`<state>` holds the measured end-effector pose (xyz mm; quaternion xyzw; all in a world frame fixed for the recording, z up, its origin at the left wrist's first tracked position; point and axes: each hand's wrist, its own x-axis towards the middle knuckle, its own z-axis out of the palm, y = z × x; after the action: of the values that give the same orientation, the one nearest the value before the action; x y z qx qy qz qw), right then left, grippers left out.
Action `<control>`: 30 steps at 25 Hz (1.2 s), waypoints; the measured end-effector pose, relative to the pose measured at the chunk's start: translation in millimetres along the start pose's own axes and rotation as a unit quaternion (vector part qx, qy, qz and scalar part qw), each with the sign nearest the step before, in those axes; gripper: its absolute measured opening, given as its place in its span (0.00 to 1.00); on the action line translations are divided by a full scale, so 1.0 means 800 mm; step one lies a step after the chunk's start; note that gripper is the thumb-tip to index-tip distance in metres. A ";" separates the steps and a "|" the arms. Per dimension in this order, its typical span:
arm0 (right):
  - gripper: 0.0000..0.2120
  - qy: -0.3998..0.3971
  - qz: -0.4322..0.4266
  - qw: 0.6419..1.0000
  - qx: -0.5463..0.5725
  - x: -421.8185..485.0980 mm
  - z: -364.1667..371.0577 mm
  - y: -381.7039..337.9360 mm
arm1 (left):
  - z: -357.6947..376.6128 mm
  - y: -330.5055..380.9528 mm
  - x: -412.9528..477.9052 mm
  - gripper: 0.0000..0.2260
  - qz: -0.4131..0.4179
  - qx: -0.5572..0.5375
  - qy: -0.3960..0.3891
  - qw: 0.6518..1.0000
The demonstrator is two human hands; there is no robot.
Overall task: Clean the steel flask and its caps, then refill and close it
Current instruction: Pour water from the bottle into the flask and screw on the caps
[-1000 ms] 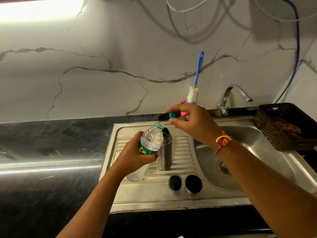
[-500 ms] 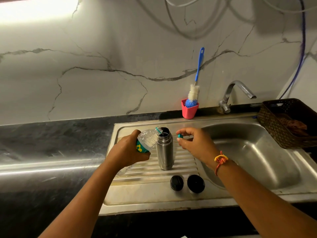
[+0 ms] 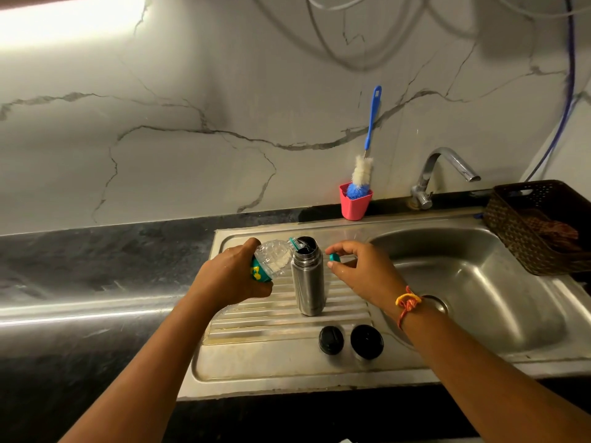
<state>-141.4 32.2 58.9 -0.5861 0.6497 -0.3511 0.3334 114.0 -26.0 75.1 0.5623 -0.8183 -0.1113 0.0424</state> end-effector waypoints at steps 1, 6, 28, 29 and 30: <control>0.12 0.001 -0.002 1.000 -0.002 0.000 0.000 0.000 | -0.001 -0.001 0.000 0.33 -0.001 0.005 0.000 1.000; 0.12 0.005 -0.009 1.000 0.001 -0.001 0.000 -0.003 | -0.006 0.000 -0.001 0.33 0.004 0.031 0.006 1.000; 0.12 0.008 -0.016 1.000 0.006 -0.007 -0.006 -0.004 | -0.030 0.007 -0.002 0.34 0.005 0.088 -0.001 0.996; 0.12 0.008 -0.016 1.000 0.007 -0.007 -0.006 -0.005 | -0.030 0.006 -0.002 0.34 0.004 0.087 -0.001 0.996; 0.12 0.007 -0.015 1.000 0.009 -0.007 -0.007 -0.005 | -0.031 0.006 -0.002 0.34 0.004 0.088 -0.001 0.996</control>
<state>-143.3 37.8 65.2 -0.5904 0.6398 -0.3659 0.3289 115.1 -26.2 100.2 0.5601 -0.8274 -0.0397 -0.0075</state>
